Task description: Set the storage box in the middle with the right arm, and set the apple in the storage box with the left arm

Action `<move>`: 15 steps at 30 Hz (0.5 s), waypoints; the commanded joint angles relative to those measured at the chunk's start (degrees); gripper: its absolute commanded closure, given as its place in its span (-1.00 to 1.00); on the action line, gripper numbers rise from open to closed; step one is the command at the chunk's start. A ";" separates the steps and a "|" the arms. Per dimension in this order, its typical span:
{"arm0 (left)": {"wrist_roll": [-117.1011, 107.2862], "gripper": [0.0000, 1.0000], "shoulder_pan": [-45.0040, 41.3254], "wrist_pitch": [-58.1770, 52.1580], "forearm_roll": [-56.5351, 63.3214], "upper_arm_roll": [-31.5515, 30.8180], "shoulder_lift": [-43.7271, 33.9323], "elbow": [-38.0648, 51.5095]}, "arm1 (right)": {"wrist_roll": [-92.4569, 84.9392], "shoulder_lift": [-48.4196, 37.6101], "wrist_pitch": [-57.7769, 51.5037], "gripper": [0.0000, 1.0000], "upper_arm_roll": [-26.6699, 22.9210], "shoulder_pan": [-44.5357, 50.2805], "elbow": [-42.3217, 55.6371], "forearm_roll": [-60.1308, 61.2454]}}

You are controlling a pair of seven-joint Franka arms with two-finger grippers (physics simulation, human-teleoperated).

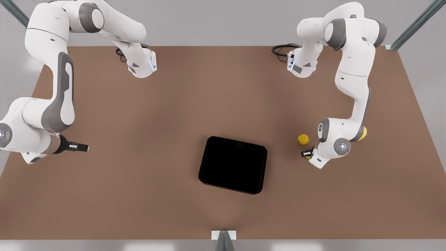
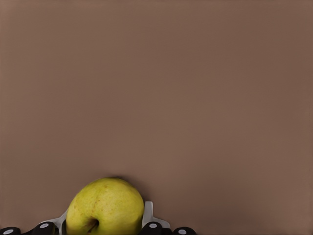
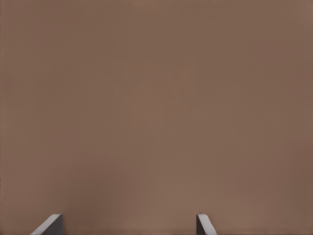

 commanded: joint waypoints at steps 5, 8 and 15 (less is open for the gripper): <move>-4.09 -0.35 -0.88 -2.73 -0.60 -0.18 -2.83 0.61 | 0.00 0.18 -0.35 -1.00 0.00 0.07 0.00 0.00; -13.22 -0.35 -6.67 -10.82 -0.60 -0.88 -2.83 7.11 | 0.09 0.18 -0.35 -1.00 0.00 0.24 0.00 0.00; -43.90 -0.35 -24.69 -18.90 -3.76 -0.97 1.56 24.16 | 0.09 0.18 -0.35 -1.00 0.00 0.42 -0.09 0.00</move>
